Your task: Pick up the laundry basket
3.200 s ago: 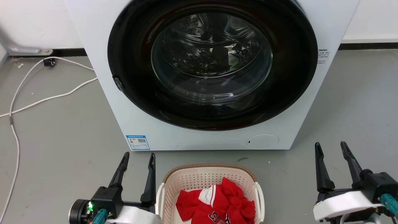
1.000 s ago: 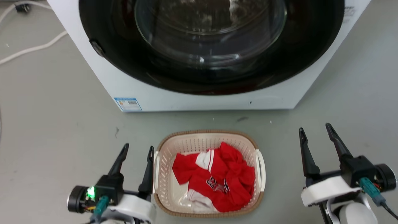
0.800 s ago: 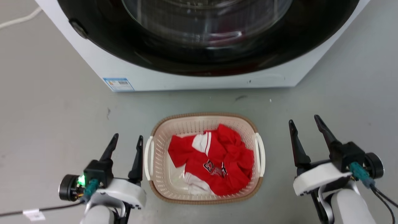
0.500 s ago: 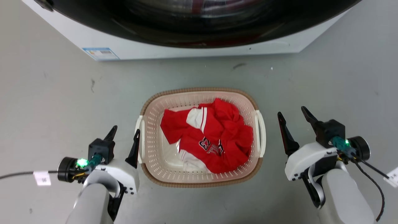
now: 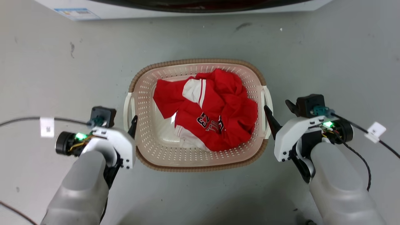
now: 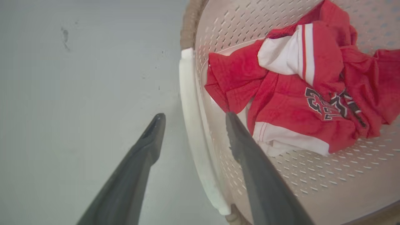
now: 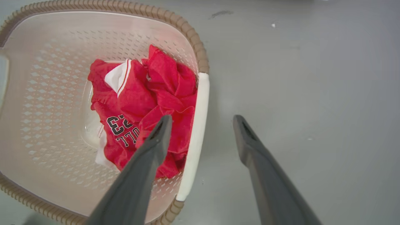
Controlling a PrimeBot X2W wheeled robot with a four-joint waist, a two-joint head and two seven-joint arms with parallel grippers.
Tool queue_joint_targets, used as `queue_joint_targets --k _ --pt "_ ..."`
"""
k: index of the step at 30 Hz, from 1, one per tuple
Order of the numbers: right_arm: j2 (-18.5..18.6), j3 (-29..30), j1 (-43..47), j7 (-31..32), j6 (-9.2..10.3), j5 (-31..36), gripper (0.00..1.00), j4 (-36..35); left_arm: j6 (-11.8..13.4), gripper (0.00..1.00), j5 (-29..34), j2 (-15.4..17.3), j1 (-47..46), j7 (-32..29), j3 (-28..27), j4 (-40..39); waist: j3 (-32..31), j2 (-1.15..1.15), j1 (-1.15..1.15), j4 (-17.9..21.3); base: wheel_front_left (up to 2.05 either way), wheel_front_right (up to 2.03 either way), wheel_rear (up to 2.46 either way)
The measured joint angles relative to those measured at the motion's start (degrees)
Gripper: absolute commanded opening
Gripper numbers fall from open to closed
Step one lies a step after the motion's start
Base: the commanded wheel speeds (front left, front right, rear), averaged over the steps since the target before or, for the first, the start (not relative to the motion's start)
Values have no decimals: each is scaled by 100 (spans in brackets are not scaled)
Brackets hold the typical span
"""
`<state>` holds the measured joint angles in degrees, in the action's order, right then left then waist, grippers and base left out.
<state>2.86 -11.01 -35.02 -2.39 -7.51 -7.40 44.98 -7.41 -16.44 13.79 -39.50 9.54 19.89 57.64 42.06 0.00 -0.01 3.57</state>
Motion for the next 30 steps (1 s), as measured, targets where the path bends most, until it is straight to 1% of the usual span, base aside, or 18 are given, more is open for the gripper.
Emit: queue_joint_targets --k 1,2,6,13,20,21,22,25,26,27,28,29,30 --pt "1 -35 -92 43 0 -30 100 142 0 100 -111 3 -92 -96 125 43 55 0 0 -7 0 0 0" --pt "1 -158 -380 124 0 -123 100 502 0 100 -439 30 -333 -400 520 110 193 0 0 -48 0 0 0" --pt "-2 -412 -758 319 0 -435 100 912 0 100 -889 144 -550 -726 969 103 355 0 0 -97 0 0 0" --pt "0 -799 -1323 535 0 -623 100 1463 0 100 -1581 402 -855 -1249 1733 -18 584 0 0 -109 0 0 0" --pt "0 -1010 -1602 698 0 -817 100 1870 0 100 -2185 615 -1031 -1601 2372 -154 721 0 0 -117 0 0 0" --pt "0 -1021 -1628 697 0 -856 100 1907 0 100 -2250 639 -1040 -1611 2451 -168 736 0 0 -118 0 0 0" --pt "0 -1079 -1693 681 0 -1027 100 1990 0 100 -2427 693 -1121 -1608 2652 -189 778 0 1 -134 0 0 0" --pt "-1 -1156 -1720 628 0 -1136 100 2081 0 100 -2596 703 -1175 -1592 2810 -180 813 0 0 -150 0 0 0" --pt "-1 -1190 -1726 630 0 -1150 100 2116 0 91 -2653 703 -1188 -1593 2866 -174 821 0 0 -154 0 0 0" --pt "-1 -1218 -1728 639 0 -1183 100 2151 0 34 -2724 705 -1197 -1595 2927 -177 827 0 1 -157 0 0 0" --pt "-1 -1230 -1739 645 0 -1198 49 2192 0 0 -2805 709 -1201 -1614 2978 -196 833 0 1 -158 0 0 0" --pt "-2 -1232 -1767 621 0 -1207 0 2239 0 0 -2886 713 -1202 -1629 3042 -222 838 0 1 -159 0 0 0" --pt "-1 -1233 -1805 588 0 -1206 0 2282 -13 0 -2964 710 -1203 -1629 3100 -260 842 0 1 -163 0 0 0"
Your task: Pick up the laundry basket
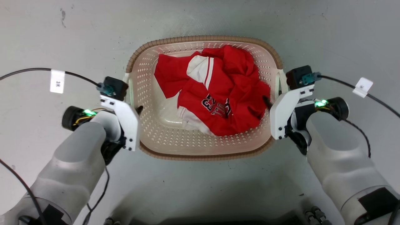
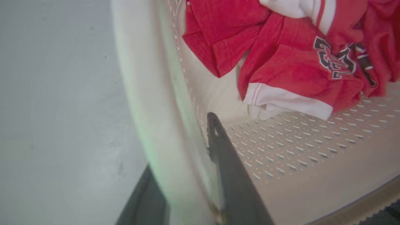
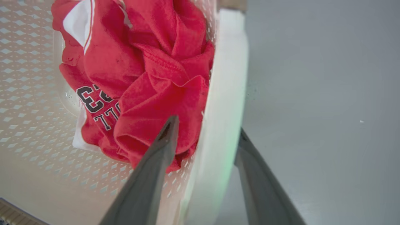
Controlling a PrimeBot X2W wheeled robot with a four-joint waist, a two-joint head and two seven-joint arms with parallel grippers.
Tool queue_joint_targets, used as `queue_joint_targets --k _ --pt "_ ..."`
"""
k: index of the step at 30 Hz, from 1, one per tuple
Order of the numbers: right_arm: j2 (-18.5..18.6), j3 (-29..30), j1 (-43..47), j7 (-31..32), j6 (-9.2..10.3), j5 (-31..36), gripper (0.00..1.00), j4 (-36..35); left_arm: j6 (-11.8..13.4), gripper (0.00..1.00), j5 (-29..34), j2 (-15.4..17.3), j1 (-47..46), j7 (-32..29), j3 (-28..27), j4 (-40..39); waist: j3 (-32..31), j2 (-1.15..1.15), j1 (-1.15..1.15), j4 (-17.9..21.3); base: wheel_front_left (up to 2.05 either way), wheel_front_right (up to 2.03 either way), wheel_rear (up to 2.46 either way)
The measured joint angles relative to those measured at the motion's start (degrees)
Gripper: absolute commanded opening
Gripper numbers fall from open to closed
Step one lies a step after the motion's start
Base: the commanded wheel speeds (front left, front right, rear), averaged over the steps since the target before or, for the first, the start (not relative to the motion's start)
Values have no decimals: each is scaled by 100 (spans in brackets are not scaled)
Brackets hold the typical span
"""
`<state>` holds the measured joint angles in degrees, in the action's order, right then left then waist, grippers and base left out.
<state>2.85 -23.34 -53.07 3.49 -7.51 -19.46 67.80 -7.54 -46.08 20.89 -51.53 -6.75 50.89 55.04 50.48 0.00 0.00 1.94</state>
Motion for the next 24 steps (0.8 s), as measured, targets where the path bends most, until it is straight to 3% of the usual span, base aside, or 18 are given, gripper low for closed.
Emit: queue_joint_targets --k 11,24 --pt "-34 -82 -93 -1 1 25 0 328 4 0 -677 78 -37 -29 600 -114 -230 0 0 -41 0 0 0" --pt "-41 -469 394 1739 0 -343 0 452 7 0 -1987 396 506 -1134 1374 -682 -1563 0 0 16 0 0 0"
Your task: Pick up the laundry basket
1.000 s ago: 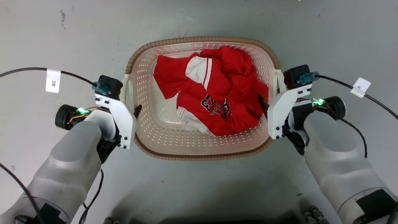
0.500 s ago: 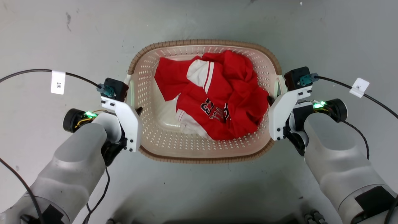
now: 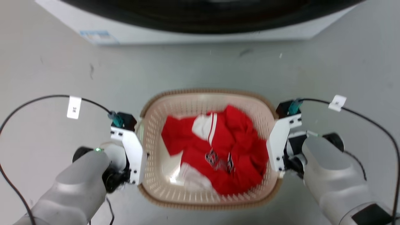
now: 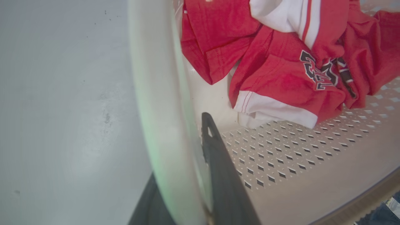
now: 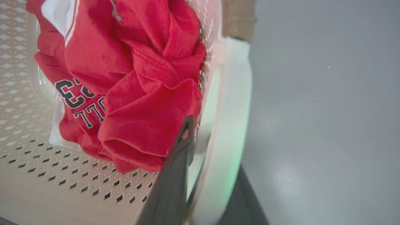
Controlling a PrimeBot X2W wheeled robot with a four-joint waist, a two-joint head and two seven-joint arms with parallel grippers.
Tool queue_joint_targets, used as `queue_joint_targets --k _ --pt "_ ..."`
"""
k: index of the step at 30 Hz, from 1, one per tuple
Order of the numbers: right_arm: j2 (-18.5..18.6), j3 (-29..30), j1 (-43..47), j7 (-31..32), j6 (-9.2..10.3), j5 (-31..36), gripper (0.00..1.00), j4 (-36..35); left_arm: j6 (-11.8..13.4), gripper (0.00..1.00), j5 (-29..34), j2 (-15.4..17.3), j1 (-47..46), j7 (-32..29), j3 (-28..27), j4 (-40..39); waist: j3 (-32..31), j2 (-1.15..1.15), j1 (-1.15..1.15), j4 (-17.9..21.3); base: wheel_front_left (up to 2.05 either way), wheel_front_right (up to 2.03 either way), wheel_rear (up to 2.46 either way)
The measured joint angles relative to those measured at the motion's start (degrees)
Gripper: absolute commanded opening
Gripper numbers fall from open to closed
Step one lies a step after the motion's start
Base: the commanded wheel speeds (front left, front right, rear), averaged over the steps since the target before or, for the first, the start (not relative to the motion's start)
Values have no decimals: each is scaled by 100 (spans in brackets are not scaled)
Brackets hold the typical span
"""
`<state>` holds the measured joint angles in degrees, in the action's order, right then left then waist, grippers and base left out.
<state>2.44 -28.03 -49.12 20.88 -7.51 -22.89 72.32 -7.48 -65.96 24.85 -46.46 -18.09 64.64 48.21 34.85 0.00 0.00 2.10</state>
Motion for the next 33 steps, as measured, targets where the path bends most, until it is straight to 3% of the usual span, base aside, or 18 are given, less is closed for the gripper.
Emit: queue_joint_targets --k 7,14,25,33 --pt "-25 -249 163 829 -3 -266 0 -36 8 0 -610 271 249 -677 353 -346 -986 0 0 87 0 0 0" --pt "-56 -686 459 1413 -4 -394 0 -266 8 0 -801 476 474 -1254 655 -590 -1896 0 1 193 0 0 0" --pt "-40 -1060 754 2059 0 -770 0 -535 15 0 -1282 599 736 -1898 737 -747 -3045 0 2 275 0 0 0" --pt "-32 -1236 831 2356 1 -960 0 -628 15 0 -1546 542 866 -2147 748 -603 -3491 0 2 245 0 0 0"
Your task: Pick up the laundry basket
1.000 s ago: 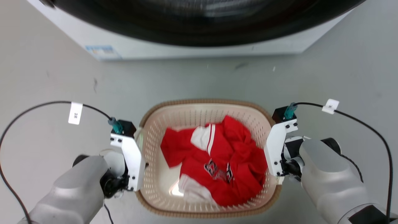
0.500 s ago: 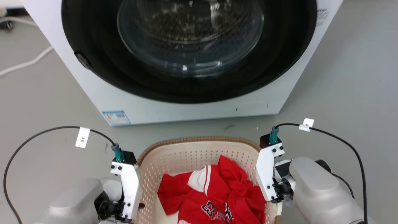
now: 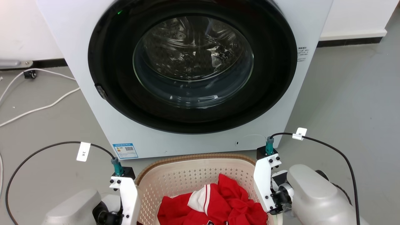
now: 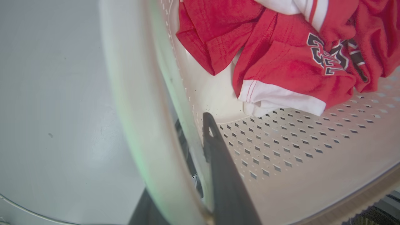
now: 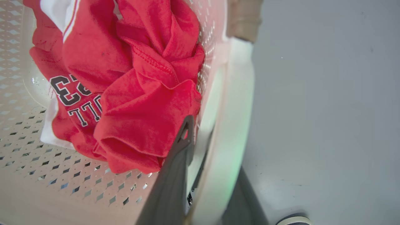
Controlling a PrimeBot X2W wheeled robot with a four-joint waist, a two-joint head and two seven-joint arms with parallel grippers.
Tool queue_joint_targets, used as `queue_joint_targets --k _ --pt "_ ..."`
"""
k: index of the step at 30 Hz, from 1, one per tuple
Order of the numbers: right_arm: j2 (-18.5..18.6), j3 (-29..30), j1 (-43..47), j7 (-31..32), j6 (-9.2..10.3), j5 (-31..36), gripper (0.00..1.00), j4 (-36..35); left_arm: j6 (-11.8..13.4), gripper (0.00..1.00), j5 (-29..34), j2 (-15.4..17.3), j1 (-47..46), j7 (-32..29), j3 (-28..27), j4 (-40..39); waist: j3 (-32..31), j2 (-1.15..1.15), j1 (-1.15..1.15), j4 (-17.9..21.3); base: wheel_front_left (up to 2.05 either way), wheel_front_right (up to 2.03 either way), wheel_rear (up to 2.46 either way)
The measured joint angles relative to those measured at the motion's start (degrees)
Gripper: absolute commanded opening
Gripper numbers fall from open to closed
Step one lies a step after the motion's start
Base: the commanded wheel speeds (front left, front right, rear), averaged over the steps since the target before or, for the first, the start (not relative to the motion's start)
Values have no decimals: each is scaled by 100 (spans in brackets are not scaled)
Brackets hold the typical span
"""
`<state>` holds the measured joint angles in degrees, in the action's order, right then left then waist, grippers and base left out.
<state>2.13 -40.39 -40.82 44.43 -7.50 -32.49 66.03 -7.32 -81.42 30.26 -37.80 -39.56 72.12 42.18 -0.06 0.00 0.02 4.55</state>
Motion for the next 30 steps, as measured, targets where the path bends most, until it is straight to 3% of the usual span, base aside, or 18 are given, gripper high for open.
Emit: queue_joint_targets --k 30 --pt "12 -259 73 -7 1 -404 0 31 -1 0 -103 30 143 -154 36 10 -251 0 -2 2 0 0 0"
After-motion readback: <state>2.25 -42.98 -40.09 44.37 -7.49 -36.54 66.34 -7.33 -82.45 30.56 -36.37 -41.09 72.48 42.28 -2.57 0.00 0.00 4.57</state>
